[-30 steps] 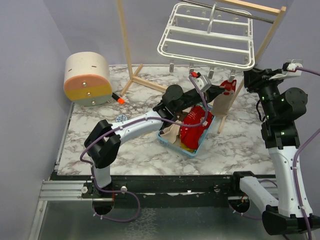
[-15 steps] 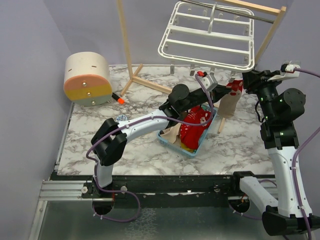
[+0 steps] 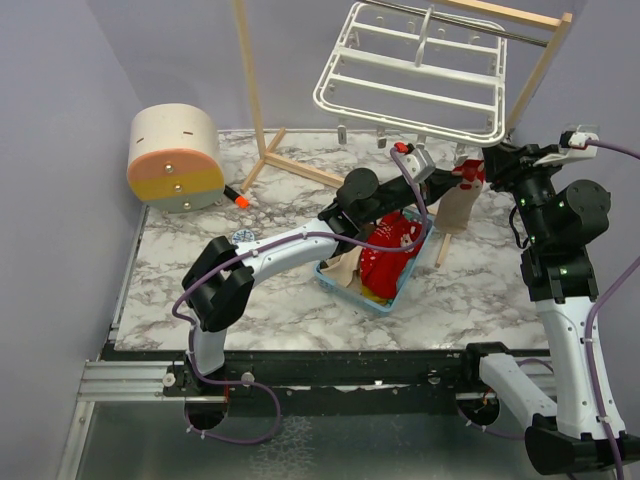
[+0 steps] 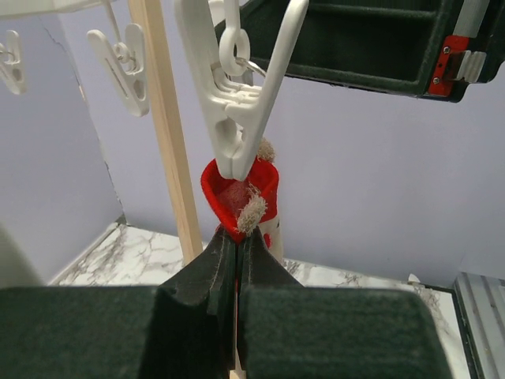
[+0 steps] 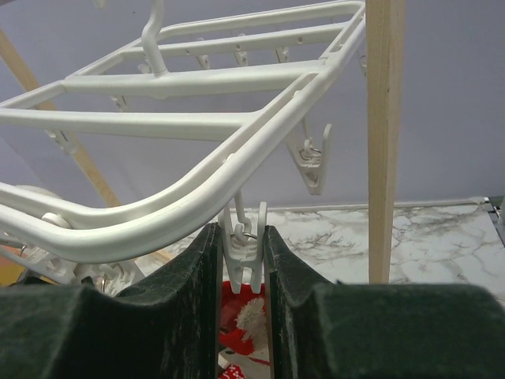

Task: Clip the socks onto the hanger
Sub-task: Clamp the sock onto the hanger.

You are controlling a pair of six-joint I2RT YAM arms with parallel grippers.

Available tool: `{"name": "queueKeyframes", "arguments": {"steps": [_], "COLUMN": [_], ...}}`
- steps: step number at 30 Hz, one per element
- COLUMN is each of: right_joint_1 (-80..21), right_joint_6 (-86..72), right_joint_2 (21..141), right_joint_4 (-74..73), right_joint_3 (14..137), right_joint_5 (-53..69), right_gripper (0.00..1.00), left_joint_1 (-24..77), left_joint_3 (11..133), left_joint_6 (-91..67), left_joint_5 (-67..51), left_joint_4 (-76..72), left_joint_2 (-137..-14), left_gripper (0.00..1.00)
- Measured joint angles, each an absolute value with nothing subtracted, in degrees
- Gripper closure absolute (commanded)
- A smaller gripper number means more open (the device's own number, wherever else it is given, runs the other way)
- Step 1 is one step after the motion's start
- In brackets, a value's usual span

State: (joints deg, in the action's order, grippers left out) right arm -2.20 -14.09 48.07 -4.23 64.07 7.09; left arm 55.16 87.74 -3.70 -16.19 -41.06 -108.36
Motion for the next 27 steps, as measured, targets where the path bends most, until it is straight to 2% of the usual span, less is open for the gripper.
{"name": "queueKeyframes", "arguments": {"steps": [27], "right_joint_1": [-2.3], "right_joint_6": [-14.1], "right_joint_2": [48.1], "right_joint_4": [-6.6], "right_joint_3": [64.1], "right_joint_5": [6.5], "right_gripper": [0.99], "left_joint_1": [55.2], "left_joint_3": [87.7], "left_joint_6": [-1.0], "left_joint_5": [-13.4], "left_joint_4": [-41.1], "left_joint_2": [-108.4], "left_gripper": [1.00]}}
